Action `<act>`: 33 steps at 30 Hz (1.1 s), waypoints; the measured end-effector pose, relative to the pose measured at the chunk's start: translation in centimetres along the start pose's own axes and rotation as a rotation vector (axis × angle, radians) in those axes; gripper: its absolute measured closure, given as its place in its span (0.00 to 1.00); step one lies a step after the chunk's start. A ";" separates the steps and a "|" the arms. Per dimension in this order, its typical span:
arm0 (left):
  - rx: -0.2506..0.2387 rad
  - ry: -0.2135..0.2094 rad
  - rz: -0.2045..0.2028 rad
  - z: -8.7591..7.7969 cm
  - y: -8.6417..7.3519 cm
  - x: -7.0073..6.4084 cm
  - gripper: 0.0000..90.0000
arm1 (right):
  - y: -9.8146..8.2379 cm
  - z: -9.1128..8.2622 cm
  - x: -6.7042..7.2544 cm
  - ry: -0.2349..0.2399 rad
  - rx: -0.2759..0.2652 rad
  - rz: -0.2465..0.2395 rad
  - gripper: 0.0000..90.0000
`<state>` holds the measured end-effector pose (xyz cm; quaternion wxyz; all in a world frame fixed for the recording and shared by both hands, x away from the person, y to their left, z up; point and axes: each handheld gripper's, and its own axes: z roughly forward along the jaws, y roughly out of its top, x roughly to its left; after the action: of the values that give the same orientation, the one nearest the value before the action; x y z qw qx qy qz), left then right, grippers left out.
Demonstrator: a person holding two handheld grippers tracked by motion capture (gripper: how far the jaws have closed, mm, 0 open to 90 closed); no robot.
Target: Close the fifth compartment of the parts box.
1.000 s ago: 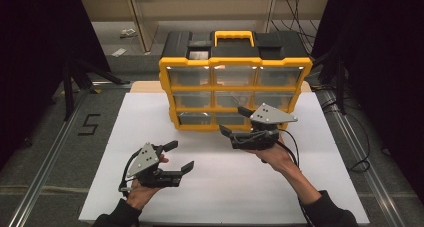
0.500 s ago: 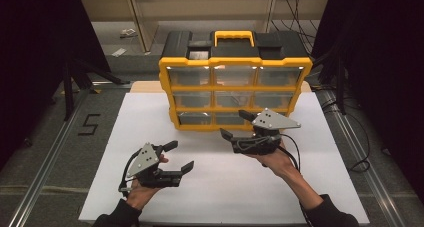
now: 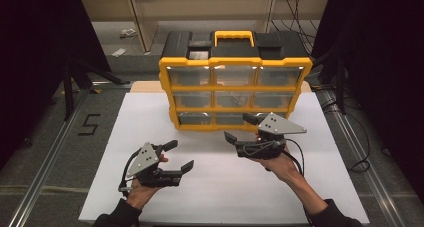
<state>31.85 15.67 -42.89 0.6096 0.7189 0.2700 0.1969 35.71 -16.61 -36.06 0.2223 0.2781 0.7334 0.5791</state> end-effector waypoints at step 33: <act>0.000 -0.005 0.006 -0.2 -0.1 0.0 0.19 | -2.3 -2.8 1.2 -0.039 -0.054 0.008 0.22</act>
<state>31.67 15.85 -42.95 0.6097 0.7201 0.2662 0.1971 32.71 -18.26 -37.71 0.2418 0.2860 0.7118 0.5942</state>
